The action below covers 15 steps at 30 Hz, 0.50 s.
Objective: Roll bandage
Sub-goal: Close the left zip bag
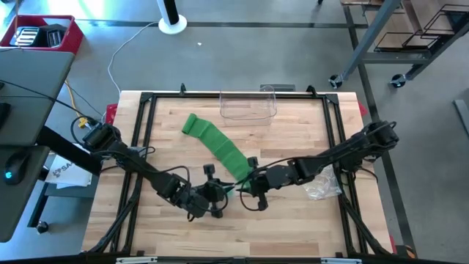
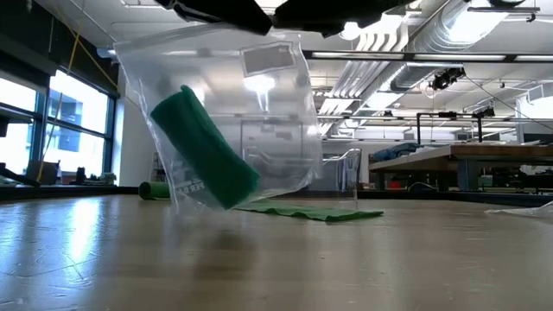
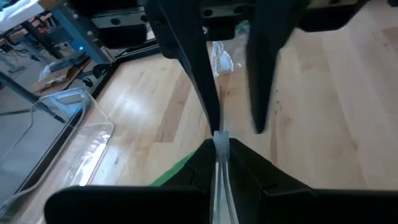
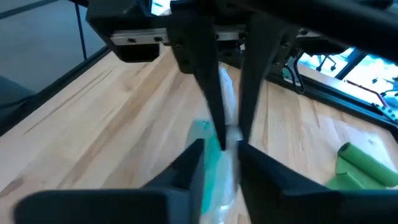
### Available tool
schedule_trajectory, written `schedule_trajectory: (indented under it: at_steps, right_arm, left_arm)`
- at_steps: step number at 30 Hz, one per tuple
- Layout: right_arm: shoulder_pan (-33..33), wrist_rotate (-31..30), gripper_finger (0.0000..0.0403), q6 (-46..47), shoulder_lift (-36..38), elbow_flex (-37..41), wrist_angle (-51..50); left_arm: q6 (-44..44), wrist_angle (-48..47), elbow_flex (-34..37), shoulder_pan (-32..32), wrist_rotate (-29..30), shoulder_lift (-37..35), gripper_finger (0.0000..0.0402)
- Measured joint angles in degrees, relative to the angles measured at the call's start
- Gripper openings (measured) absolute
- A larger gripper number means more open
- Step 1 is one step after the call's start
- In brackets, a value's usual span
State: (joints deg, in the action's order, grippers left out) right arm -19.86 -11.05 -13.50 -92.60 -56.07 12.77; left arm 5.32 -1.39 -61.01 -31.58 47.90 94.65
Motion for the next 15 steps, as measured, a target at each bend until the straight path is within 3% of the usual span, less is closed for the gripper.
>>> schedule_trajectory:
  at_steps: [5, 15]
  right_arm:
    - [0.00, -1.04, 0.0008, -0.47, -0.37, 0.00, 0.36]
    - [-0.56, -5.10, 0.0002, 1.01, 1.58, 0.00, -4.79]
  left_arm:
    - [0.01, -0.41, 0.00, -0.03, -1.30, 0.02, 0.0026]
    - [5.16, -9.14, -0.20, -1.55, -0.58, -0.09, 0.0028]
